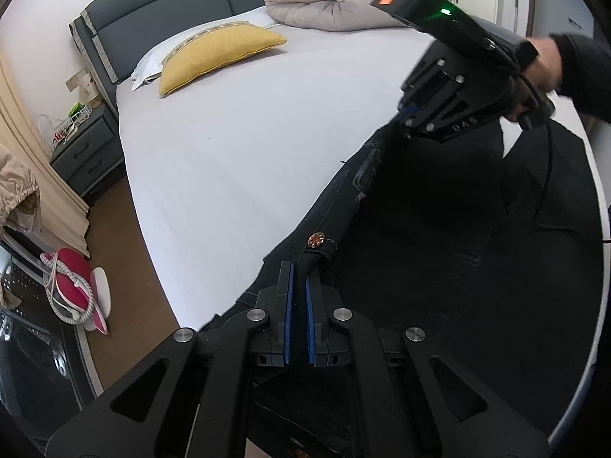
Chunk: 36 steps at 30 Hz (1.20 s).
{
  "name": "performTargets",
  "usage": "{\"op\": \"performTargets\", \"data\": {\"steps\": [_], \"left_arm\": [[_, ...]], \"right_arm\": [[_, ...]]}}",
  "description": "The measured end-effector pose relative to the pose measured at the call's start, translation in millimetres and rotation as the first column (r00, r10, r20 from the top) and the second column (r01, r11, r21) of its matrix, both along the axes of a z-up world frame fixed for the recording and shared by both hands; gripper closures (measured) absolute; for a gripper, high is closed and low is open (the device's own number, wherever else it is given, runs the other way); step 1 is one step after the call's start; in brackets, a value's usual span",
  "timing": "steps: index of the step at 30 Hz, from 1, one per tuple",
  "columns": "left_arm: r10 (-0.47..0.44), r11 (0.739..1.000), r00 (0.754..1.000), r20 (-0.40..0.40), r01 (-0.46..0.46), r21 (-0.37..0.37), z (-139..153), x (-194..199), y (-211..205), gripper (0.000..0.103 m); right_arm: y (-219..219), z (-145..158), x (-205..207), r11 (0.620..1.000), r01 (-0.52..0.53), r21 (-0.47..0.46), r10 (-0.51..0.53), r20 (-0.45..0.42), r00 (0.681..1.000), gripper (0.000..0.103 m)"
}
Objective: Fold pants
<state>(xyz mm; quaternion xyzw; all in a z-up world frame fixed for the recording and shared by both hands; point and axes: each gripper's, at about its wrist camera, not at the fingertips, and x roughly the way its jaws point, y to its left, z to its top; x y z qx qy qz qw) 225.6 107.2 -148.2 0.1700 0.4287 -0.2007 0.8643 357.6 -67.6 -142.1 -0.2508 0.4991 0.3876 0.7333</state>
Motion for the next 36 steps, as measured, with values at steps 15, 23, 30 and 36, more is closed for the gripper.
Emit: {"op": "performTargets", "data": {"steps": [15, 23, 30, 36], "left_arm": [[-0.012, 0.999, 0.998, -0.061, 0.009, -0.048, 9.2, -113.1, -33.0, 0.099], [-0.077, 0.997, 0.989, -0.126, 0.079, 0.01, -13.5, -172.9, -64.3, 0.099], [-0.143, 0.987, 0.974, -0.175, 0.155, 0.052, -35.4, -226.2, -100.7, 0.099], [-0.152, 0.984, 0.972, -0.18, 0.165, 0.063, -33.0, -231.7, -125.4, 0.099]], "right_arm": [[-15.5, -9.7, -123.3, 0.99, 0.034, 0.14, -0.013, -0.144, 0.989, 0.098], [-6.0, -3.1, -204.8, 0.989, -0.143, -0.043, 0.144, 0.019, 0.989, 0.098], [-5.4, -19.4, -266.3, 0.974, -0.165, -0.153, 0.184, 0.119, 0.976, 0.098], [11.7, -22.2, -306.0, 0.954, -0.161, -0.252, 0.227, 0.262, 0.938, 0.098]]}}
